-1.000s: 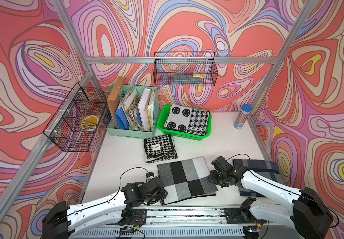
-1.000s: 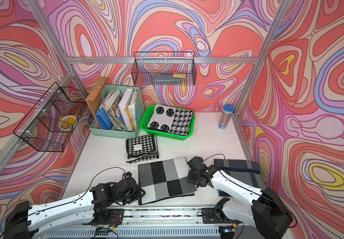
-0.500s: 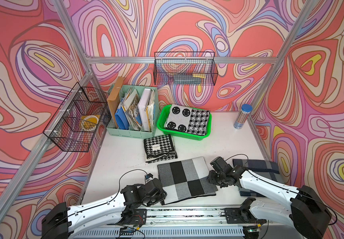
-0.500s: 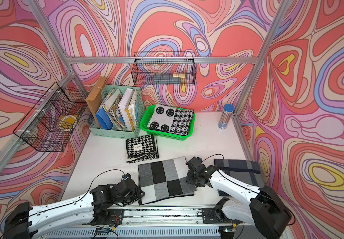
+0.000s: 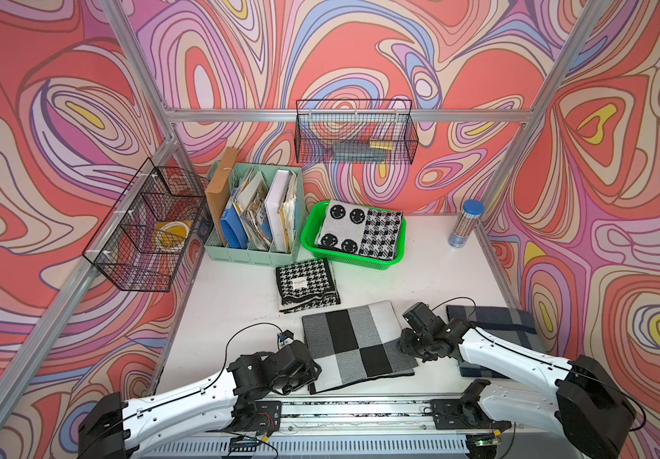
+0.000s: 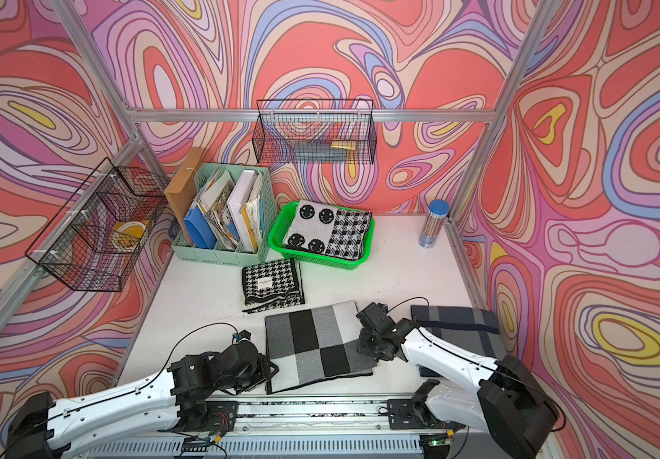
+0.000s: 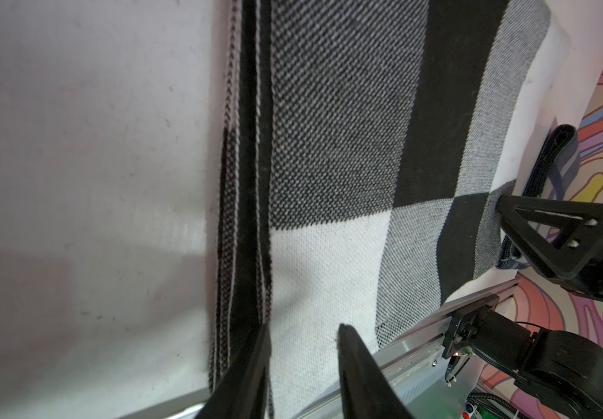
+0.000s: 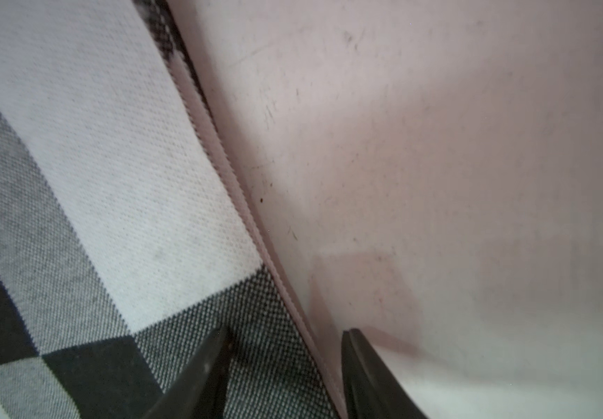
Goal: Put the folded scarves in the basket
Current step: Move the scarf to the center of the board, then pick up the scarf at the center of the board.
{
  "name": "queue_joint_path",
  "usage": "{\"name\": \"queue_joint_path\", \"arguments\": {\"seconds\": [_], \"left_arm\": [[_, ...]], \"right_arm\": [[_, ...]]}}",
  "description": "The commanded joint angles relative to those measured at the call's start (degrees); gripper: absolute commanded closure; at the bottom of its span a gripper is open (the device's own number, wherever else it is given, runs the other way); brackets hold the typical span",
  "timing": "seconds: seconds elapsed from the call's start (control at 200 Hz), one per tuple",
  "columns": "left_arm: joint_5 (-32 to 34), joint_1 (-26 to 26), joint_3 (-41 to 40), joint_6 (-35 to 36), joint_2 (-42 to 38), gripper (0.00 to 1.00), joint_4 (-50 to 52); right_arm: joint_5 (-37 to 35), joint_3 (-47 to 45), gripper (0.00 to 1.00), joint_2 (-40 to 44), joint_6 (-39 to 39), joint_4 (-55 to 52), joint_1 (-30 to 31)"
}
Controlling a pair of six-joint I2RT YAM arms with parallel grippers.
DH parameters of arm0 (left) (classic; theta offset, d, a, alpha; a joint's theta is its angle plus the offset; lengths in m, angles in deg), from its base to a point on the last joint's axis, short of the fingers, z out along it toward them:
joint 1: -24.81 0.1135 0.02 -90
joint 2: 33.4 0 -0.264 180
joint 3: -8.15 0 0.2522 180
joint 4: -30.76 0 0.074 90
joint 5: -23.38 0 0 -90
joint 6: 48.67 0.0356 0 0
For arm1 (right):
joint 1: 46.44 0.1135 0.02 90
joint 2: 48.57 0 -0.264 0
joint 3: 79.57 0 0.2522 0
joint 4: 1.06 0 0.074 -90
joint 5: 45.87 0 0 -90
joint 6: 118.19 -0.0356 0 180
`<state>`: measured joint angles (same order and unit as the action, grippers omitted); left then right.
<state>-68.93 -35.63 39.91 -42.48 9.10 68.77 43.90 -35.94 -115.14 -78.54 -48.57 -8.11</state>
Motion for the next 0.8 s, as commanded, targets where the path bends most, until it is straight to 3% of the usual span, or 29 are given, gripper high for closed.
{"name": "queue_joint_path", "arguments": {"seconds": [0.0, 0.566, 0.791], "left_arm": [[0.6, -0.2, 0.1, 0.7, 0.6, 0.63, 1.3], [-0.8, -0.2, -2.0, 0.5, 5.1, 0.63, -3.5], [-0.6, -0.2, -2.2, 0.6, 5.7, 0.73, -5.1]], "right_arm": [[-0.9, -0.6, 0.49, -1.0, -0.5, 0.7, 0.3], [-0.8, -1.3, 0.49, -0.8, -0.8, 1.6, 0.4], [-1.1, -1.4, 0.49, -0.2, -0.9, 1.3, 0.5]]}}
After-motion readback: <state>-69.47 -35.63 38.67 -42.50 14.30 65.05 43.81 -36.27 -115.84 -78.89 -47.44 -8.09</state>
